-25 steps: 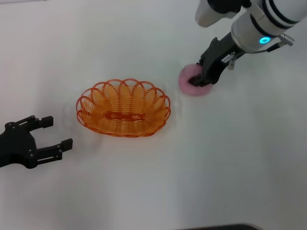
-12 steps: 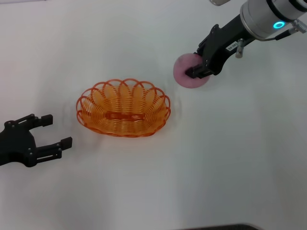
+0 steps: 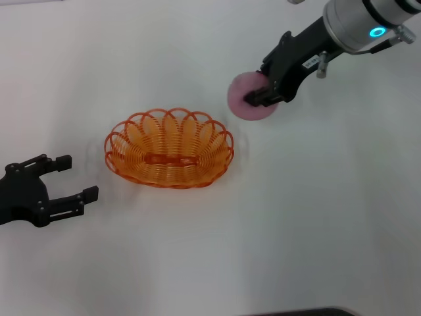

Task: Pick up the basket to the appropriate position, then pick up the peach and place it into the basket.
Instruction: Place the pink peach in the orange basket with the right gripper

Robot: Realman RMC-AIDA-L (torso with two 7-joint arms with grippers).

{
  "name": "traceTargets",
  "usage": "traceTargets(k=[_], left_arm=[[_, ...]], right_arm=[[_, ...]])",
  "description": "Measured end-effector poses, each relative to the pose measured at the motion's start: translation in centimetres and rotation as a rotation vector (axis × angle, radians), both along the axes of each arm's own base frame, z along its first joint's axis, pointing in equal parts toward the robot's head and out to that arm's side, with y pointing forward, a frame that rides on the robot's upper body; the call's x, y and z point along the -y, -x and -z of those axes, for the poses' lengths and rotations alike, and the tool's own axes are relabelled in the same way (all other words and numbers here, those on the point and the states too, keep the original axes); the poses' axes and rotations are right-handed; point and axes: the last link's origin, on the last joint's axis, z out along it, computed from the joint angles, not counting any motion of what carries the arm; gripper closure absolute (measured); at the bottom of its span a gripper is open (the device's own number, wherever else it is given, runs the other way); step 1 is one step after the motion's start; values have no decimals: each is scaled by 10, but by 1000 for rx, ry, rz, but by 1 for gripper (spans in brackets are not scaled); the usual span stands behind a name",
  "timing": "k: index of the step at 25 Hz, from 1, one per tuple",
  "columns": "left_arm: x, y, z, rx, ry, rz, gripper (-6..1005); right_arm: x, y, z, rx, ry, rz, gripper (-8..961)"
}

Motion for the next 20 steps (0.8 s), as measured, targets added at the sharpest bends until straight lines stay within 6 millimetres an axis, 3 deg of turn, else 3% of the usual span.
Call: traceTargets(k=[7,20], left_arm=[[0,0,0,1,0,1,141],[0,0,0,2,0,-1,143]], right_arm=[[4,16,12,-28,43,-45,582],[21,45,51,-44,138,-166,554]])
